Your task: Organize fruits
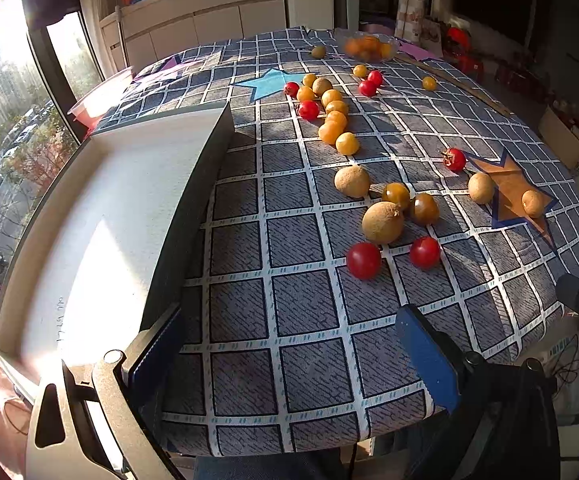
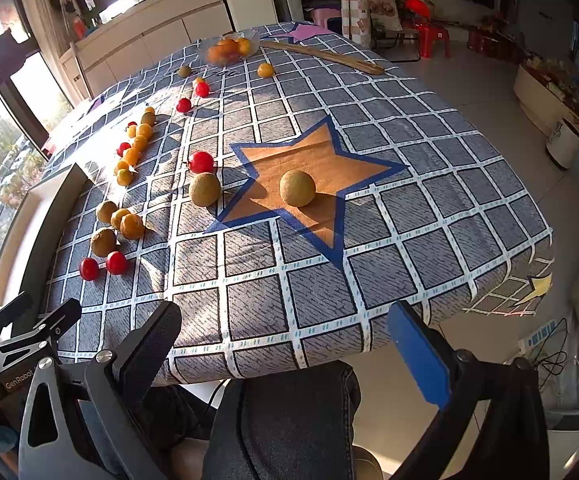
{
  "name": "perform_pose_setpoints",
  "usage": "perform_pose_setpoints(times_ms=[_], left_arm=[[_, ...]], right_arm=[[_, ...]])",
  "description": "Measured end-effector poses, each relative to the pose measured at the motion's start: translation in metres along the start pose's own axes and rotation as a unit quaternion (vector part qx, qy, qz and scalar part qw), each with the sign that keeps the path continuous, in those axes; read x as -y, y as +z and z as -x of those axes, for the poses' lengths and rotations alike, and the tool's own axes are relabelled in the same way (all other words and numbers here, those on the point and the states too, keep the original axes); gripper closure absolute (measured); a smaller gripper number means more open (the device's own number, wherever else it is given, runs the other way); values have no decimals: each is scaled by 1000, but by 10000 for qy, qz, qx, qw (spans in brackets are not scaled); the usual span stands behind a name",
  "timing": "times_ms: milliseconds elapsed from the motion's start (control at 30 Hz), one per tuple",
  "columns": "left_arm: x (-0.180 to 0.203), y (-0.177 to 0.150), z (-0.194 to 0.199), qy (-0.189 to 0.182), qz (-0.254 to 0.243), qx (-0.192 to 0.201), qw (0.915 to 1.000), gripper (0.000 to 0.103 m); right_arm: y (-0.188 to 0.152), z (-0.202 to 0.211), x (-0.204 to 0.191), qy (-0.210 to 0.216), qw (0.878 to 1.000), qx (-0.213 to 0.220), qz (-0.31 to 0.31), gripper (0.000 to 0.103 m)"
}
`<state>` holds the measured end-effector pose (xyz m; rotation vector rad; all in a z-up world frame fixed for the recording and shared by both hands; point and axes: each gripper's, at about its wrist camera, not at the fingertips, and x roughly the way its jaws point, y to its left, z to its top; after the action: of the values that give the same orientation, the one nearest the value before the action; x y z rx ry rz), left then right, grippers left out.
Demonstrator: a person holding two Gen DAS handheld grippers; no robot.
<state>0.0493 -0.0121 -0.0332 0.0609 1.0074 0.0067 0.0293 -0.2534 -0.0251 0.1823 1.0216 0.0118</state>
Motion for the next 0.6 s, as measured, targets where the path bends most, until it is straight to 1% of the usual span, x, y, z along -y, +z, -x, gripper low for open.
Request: perform_pose_setpoints(times_ms=[167, 367, 400, 433, 467, 567, 600], left_arm=[[6, 6, -2, -19, -93, 56, 9999, 0], [16, 16, -7, -6, -279, 167, 9995, 0], [17, 18, -8, -19, -291, 172, 9994, 2], [18, 19, -10, -8, -314, 154, 9994, 12], [20, 21, -14, -15, -349, 84, 9994, 17], [21, 23, -21, -14, -342, -2, 9994, 17], [22, 23, -23, -16, -350, -16, 9994, 20]], right_arm=[[7, -2, 2, 23, 10000, 56, 70, 0], [24, -7, 4, 61, 9997, 175, 162, 0], [27, -9, 4, 42, 9996, 189, 192, 0], [30, -11, 3, 25, 9996, 192, 226, 0], [33, -14, 2, 28, 9995, 193, 258, 0], [40, -24, 1, 52, 9992, 179, 361, 0], [43, -28, 0, 47, 9991, 160, 394, 1]])
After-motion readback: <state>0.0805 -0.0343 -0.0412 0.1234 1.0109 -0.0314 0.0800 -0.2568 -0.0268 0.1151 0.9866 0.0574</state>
